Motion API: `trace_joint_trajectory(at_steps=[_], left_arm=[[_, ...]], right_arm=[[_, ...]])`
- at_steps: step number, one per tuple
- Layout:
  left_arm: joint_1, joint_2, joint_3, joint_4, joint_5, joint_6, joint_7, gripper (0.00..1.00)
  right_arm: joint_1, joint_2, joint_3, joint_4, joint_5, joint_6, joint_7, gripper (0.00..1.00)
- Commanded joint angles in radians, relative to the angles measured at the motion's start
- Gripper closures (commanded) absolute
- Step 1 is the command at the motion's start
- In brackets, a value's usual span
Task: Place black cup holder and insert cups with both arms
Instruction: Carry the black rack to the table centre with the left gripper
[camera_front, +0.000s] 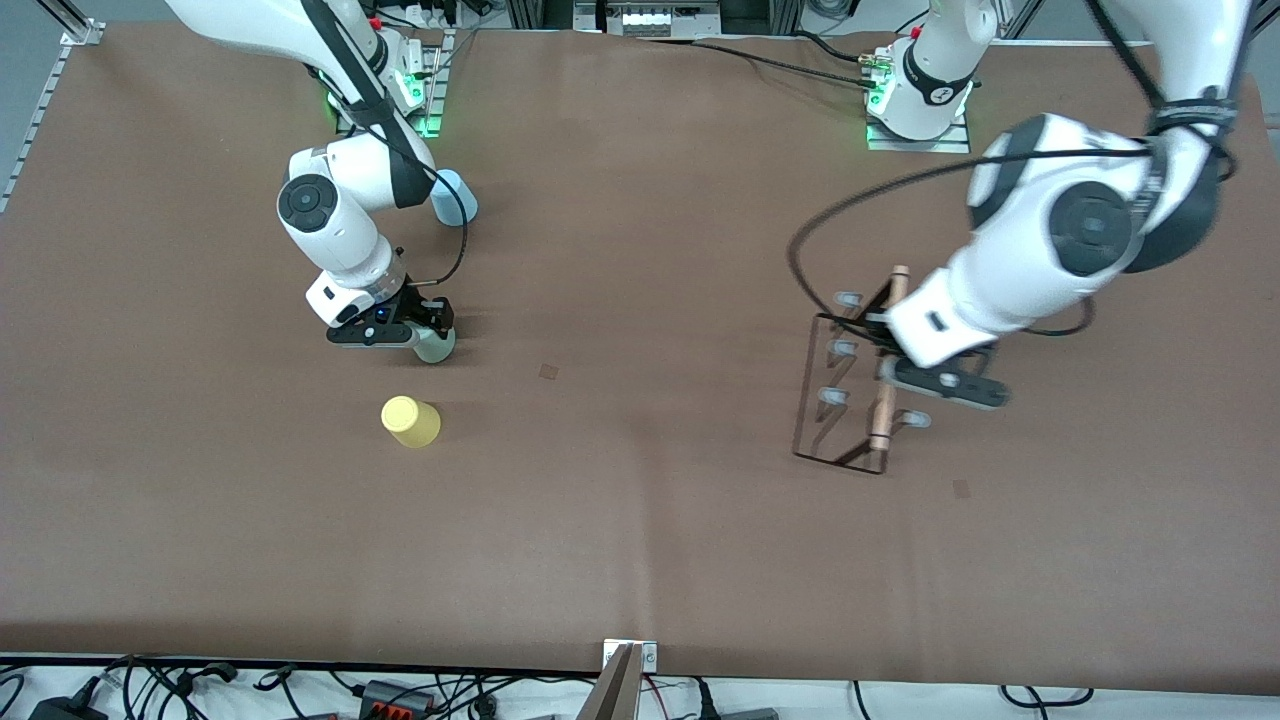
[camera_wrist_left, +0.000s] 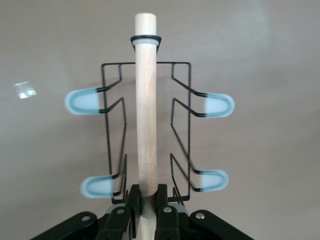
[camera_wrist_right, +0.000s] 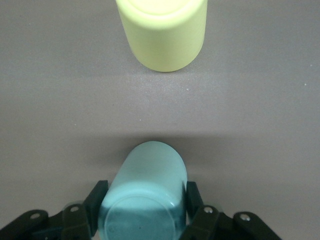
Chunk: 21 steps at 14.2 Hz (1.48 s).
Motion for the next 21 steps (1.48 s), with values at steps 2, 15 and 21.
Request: trace_joint_trajectory(at_steps=[2, 15, 21], left_arm=[[-0.172, 0.106, -0.002, 0.113, 0.003, 0.034, -0.220, 0.99], [-0.356, 0.258, -0.001, 0.145, 0.005, 0.199, -0.498, 0.99], [-0.370, 0.274, 0.004, 0.145, 0.008, 0.231, -0.505, 0.97]], right_arm=[[0.010, -0.011, -0.004, -0.003, 0.003, 0.009, -0.012, 0.77], [-0.050, -0.103, -0.007, 0.065, -0.002, -0.174, -0.190, 0.82], [-0.056, -0.103, -0.007, 0.065, -0.002, -0.174, -0.198, 0.82]])
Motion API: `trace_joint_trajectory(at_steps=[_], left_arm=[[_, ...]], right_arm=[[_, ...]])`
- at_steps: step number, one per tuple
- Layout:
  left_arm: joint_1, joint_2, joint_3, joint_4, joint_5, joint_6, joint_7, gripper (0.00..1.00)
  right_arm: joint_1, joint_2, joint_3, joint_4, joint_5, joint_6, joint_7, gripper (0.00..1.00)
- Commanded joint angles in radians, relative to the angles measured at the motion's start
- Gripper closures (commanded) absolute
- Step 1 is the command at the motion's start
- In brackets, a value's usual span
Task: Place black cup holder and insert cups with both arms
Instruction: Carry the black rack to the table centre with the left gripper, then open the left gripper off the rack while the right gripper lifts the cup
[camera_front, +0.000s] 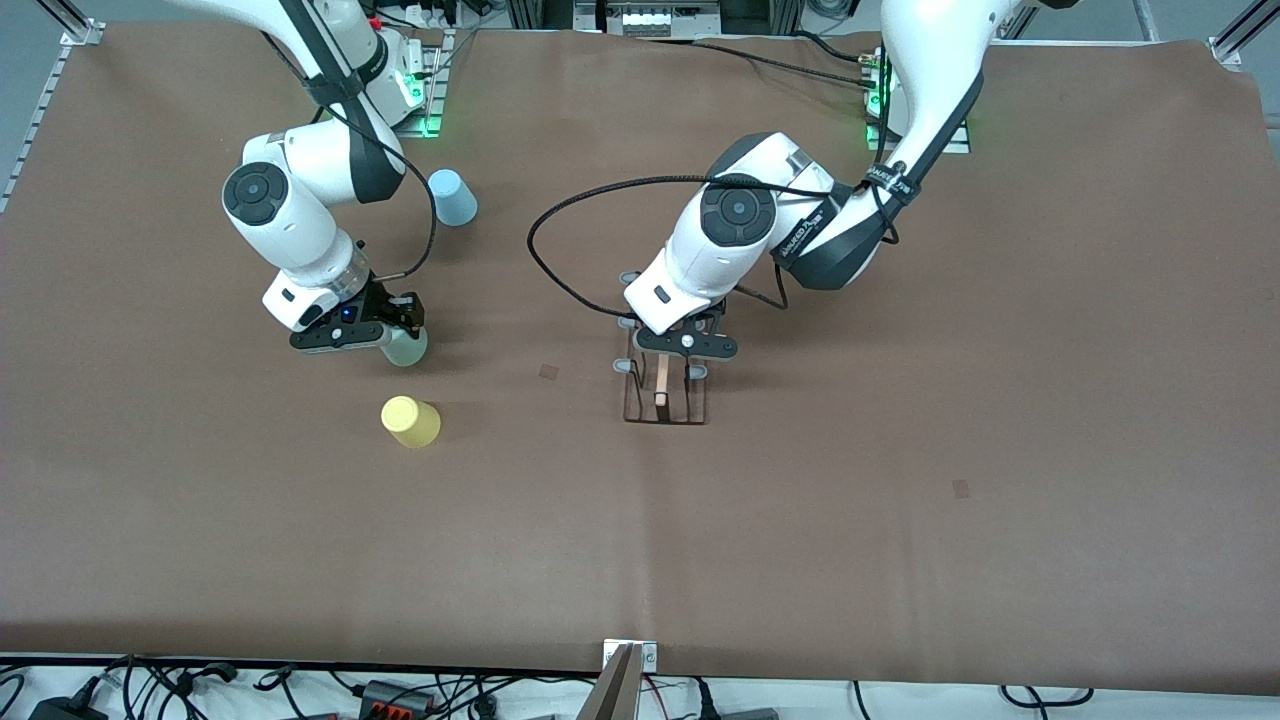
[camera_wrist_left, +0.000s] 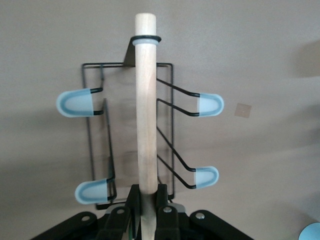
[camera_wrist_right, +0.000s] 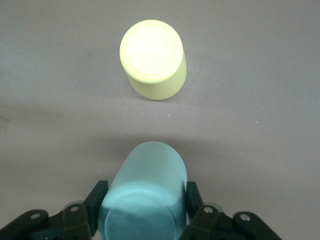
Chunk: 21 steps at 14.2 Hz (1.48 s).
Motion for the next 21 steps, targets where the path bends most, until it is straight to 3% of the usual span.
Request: trace_joint_trajectory(at_steps=[1, 5, 6, 7, 8, 12, 14, 16, 18, 21], left_arm=[[-0.014, 0.015, 0.006, 0.037, 0.007, 0.017, -0.014, 0.97], [-0.014, 0.025, 0.006, 0.038, 0.007, 0.017, -0.014, 0.95], [-0.014, 0.025, 0.006, 0.037, 0.007, 0.017, -0.015, 0.77], [-0.013, 0.025, 0.008, 0.037, 0.007, 0.017, -0.021, 0.34], [-0.007, 0.019, 0.011, 0.037, 0.014, 0.017, -0.018, 0.00], [0.094, -0.114, 0.010, 0.038, 0.093, -0.154, 0.009, 0.00], [0.166, -0.178, 0.011, 0.037, 0.092, -0.270, 0.123, 0.00], [0.264, -0.216, 0.011, 0.037, 0.093, -0.387, 0.277, 0.00], [0.356, -0.230, 0.014, 0.038, 0.115, -0.499, 0.320, 0.00], [0.472, -0.282, 0.016, 0.034, 0.129, -0.584, 0.475, 0.00]], right_arm=[[-0.010, -0.007, 0.005, 0.003, 0.000, -0.013, -0.027, 0.82], [-0.015, -0.007, 0.005, 0.003, 0.000, -0.013, -0.027, 0.82], [-0.015, -0.007, 0.005, 0.003, 0.000, -0.013, -0.027, 0.82], [-0.015, -0.005, 0.005, 0.003, 0.000, -0.013, -0.027, 0.82], [-0.015, -0.005, 0.005, 0.003, 0.000, -0.013, -0.026, 0.82], [-0.015, -0.005, 0.005, 0.003, 0.000, -0.019, -0.026, 0.82], [-0.015, -0.065, 0.007, 0.014, 0.019, -0.100, -0.005, 0.82], [0.006, -0.149, 0.019, 0.069, 0.022, -0.284, 0.111, 0.81], [0.054, -0.171, 0.072, 0.159, 0.025, -0.415, 0.277, 0.81], [0.092, -0.119, 0.219, 0.314, 0.045, -0.503, 0.623, 0.81]])
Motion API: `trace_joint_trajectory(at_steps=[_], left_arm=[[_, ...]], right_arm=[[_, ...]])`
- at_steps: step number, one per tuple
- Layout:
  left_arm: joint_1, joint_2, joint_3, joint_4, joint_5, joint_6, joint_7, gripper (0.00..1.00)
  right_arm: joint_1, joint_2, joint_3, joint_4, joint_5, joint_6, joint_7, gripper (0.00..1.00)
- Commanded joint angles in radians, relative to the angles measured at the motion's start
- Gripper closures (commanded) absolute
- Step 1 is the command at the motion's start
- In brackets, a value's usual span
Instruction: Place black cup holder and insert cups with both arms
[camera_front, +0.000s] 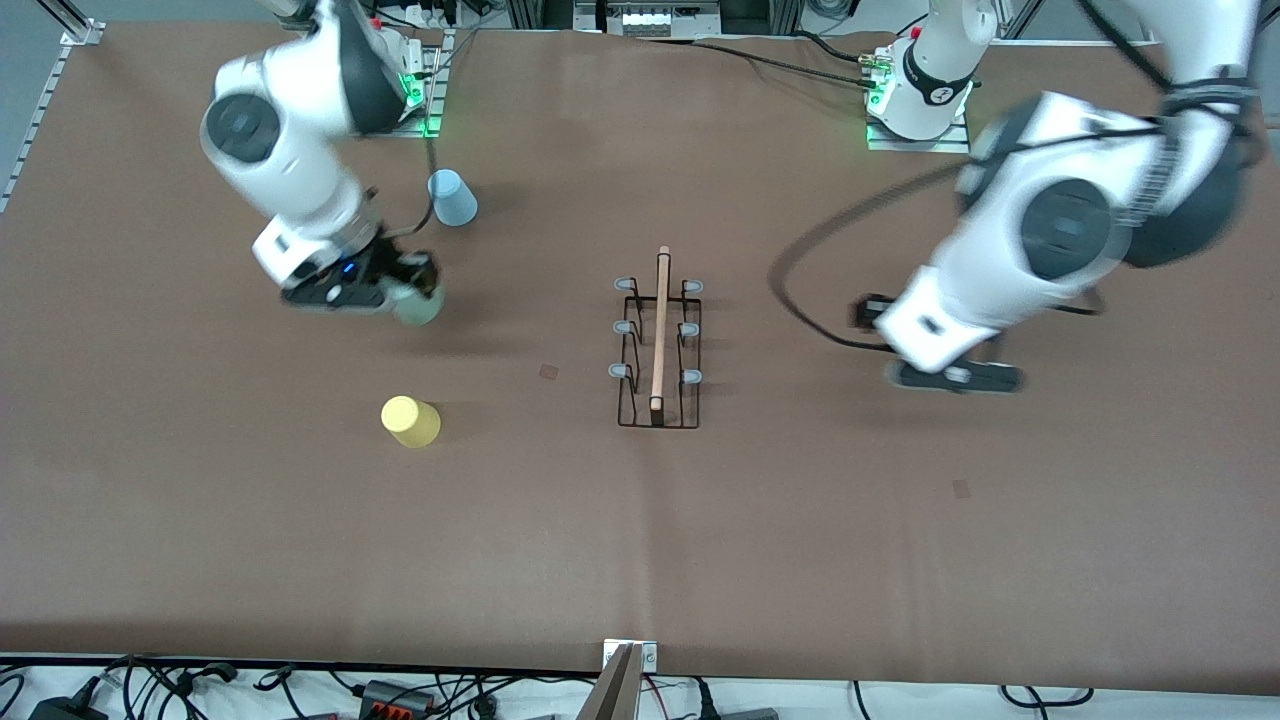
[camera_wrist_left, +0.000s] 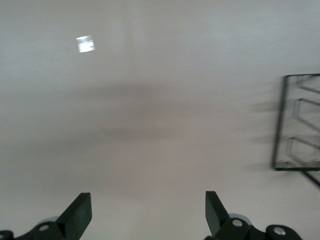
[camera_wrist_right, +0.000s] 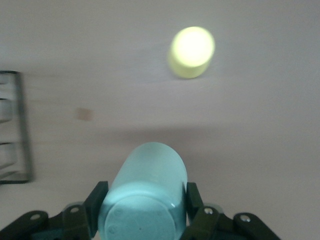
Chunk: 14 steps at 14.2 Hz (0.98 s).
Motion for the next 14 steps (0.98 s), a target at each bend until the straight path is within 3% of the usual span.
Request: trace_joint_trajectory(at_steps=[1, 4, 7, 8, 10, 13, 14], left_arm=[[0.066, -0.072, -0.002, -0.032, 0.025, -0.086, 0.094, 0.00], [0.159, -0.152, -0.013, -0.029, 0.043, -0.169, 0.218, 0.00], [0.214, -0.225, 0.006, -0.037, 0.013, -0.182, 0.347, 0.00], [0.167, -0.267, 0.071, -0.052, -0.013, -0.191, 0.398, 0.00], [0.037, -0.255, 0.292, -0.079, -0.050, -0.157, 0.463, 0.00], [-0.095, -0.353, 0.441, -0.219, -0.087, 0.003, 0.460, 0.00], [-0.115, -0.389, 0.449, -0.260, -0.095, 0.060, 0.454, 0.00]], right_arm=[[0.058, 0.088, 0.105, 0.122, 0.035, -0.032, 0.316, 0.81], [0.176, 0.203, 0.137, 0.246, 0.032, 0.016, 0.561, 0.81], [0.221, 0.267, 0.137, 0.234, 0.026, 0.112, 0.615, 0.81], [0.232, 0.286, 0.137, 0.234, 0.020, 0.145, 0.636, 0.81], [0.235, 0.306, 0.137, 0.239, -0.020, 0.165, 0.645, 0.81], [0.235, 0.321, 0.137, 0.239, -0.048, 0.192, 0.645, 0.81], [0.236, 0.330, 0.137, 0.239, -0.048, 0.203, 0.645, 0.81]])
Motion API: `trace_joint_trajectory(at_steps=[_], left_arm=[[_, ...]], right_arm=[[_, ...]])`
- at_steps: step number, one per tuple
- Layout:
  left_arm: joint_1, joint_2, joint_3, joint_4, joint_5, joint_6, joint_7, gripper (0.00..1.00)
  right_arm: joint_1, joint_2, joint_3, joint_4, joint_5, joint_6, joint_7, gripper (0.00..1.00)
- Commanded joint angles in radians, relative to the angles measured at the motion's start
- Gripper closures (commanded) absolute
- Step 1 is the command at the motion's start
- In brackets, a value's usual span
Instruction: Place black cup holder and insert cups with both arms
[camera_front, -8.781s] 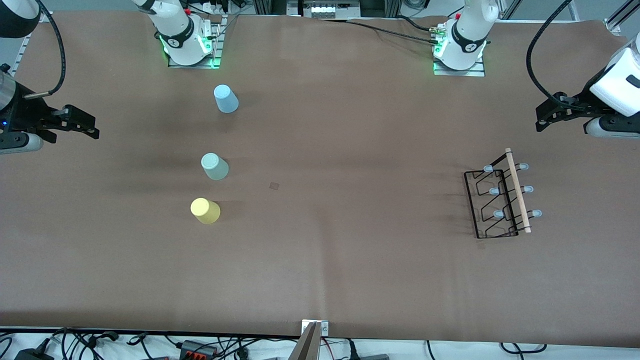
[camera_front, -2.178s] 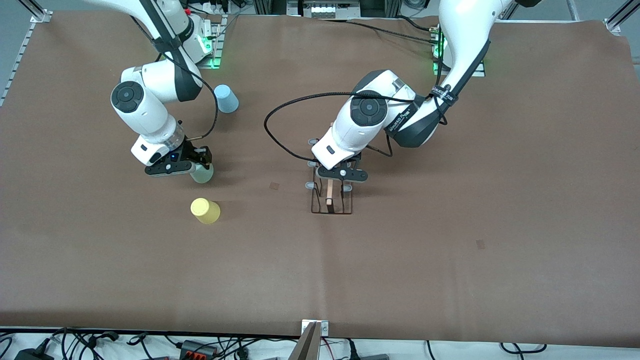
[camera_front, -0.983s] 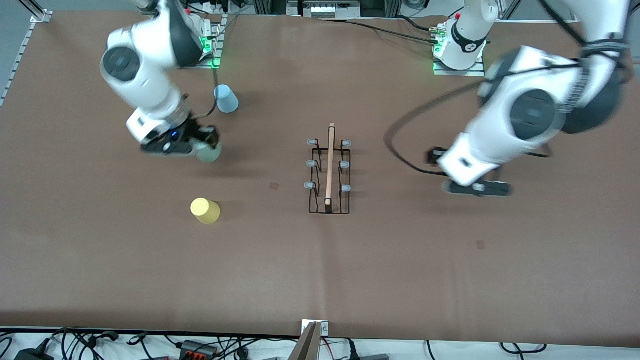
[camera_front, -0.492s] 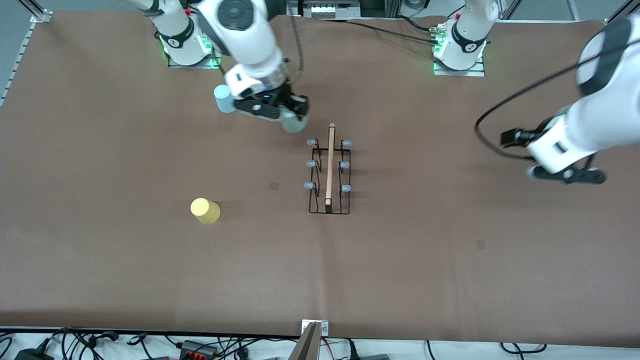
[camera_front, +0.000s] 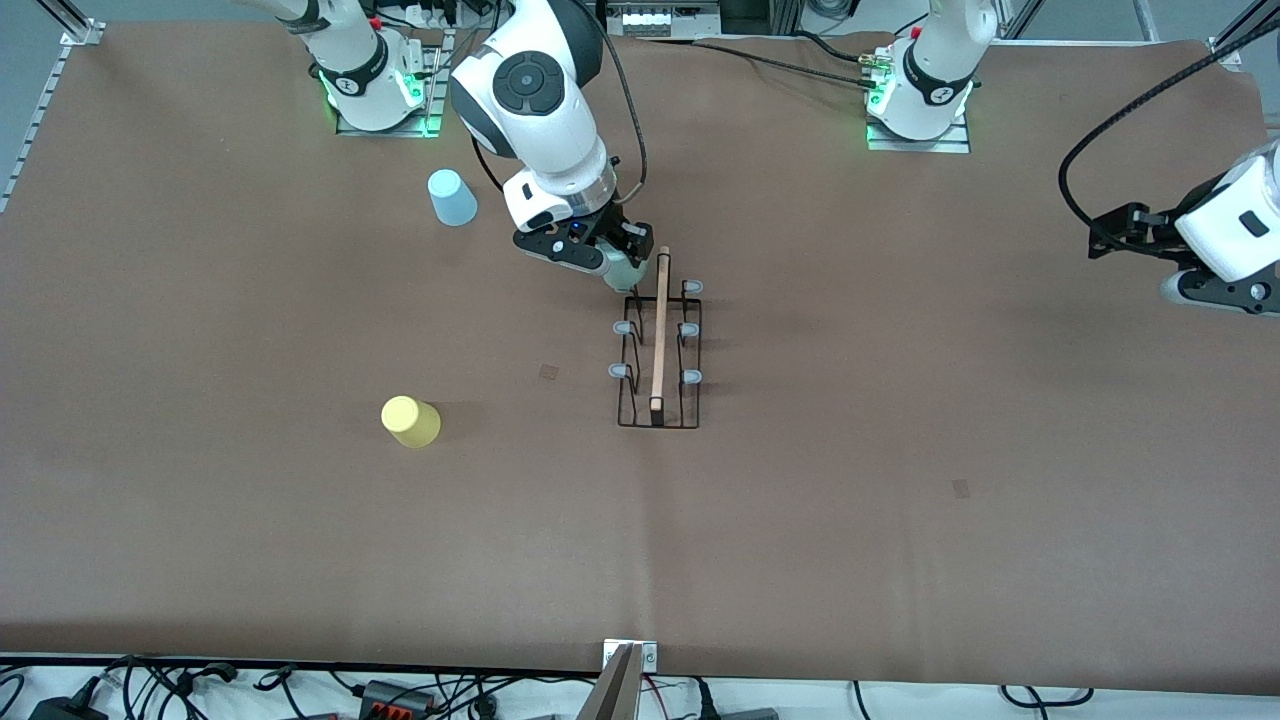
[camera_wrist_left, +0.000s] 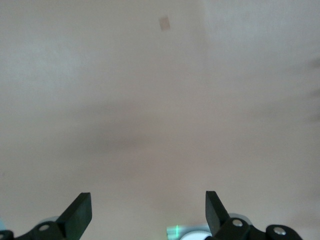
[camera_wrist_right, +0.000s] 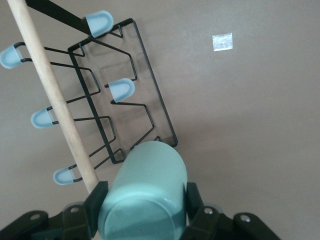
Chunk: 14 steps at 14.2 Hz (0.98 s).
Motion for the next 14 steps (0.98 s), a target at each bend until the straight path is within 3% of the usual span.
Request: trace_joint_trajectory(at_steps=[1, 5, 6, 7, 8, 9, 14], left_arm=[[-0.062, -0.124, 0.055, -0.142, -0.033, 0.120, 0.010, 0.00], [-0.062, -0.075, 0.029, -0.064, -0.036, 0.068, 0.004, 0.00], [-0.060, -0.069, 0.028, -0.049, -0.037, 0.068, -0.008, 0.00], [-0.059, -0.067, 0.028, -0.049, -0.041, 0.079, -0.024, 0.00], [-0.057, -0.064, 0.029, -0.041, -0.042, 0.091, -0.018, 0.00], [-0.063, -0.063, 0.029, -0.035, -0.042, 0.097, -0.042, 0.00], [-0.051, -0.054, 0.028, -0.033, -0.045, 0.094, -0.081, 0.00]], right_arm=[[0.013, 0.030, -0.007, 0.021, -0.027, 0.031, 0.026, 0.81], [0.017, 0.045, -0.008, 0.021, -0.053, 0.048, 0.028, 0.81], [0.017, 0.056, -0.008, 0.021, -0.062, 0.054, 0.028, 0.79], [0.017, 0.062, -0.008, 0.018, -0.065, 0.060, 0.028, 0.71], [0.017, 0.065, -0.008, 0.021, -0.064, 0.062, 0.028, 0.31], [0.016, 0.067, -0.010, 0.021, -0.064, 0.060, 0.025, 0.00], [-0.021, 0.019, -0.046, 0.030, -0.062, 0.027, -0.045, 0.00]])
